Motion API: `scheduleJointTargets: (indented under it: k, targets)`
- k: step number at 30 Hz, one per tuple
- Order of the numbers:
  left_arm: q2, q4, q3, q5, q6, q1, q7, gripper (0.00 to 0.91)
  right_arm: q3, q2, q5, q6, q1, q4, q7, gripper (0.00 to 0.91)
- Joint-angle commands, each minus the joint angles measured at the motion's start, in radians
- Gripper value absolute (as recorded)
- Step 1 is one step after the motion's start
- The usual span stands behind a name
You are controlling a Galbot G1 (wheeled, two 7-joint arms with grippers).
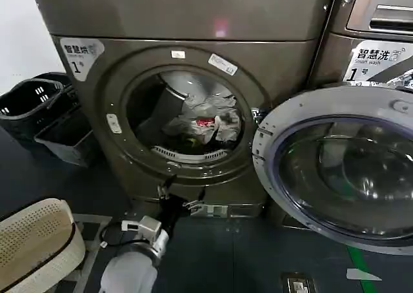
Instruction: Grasp the clothes from the dryer.
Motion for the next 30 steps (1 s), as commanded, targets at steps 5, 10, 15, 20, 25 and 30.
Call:
scheduleJointTargets:
  k: [5, 10, 15, 20, 25, 30]
  targets:
    - [-0.001, 0.004, 0.004, -0.001, 0.003, -0.001, 0.0, 0.907, 0.0, 0.001, -0.001, 0.001, 0.001, 0.0, 0.0, 0.907]
    - [-0.001, 0.003, 0.007, 0.004, 0.005, 0.001, -0.001, 0.907, 0.0, 0.001, -0.001, 0.001, 0.0, -0.001, -0.001, 0.907]
    - [0.0, 0.002, 0.008, 0.011, 0.004, 0.005, -0.001, 0.907, 0.0, 0.002, 0.0, 0.001, -0.001, 0.001, -0.001, 0.907]
    - [-0.001, 0.0, 0.01, 0.014, 0.003, 0.007, 0.001, 0.907, 0.003, 0.001, 0.002, 0.001, -0.003, -0.002, -0.002, 0.907]
    - [0.0, -0.001, 0.012, 0.02, 0.002, 0.009, 0.003, 0.907, 0.006, 0.002, 0.004, 0.002, -0.006, -0.004, -0.002, 0.907]
    - [0.003, -0.004, 0.013, 0.021, 0.002, 0.01, 0.006, 0.907, 0.008, 0.002, 0.004, 0.002, -0.006, -0.005, -0.001, 0.907]
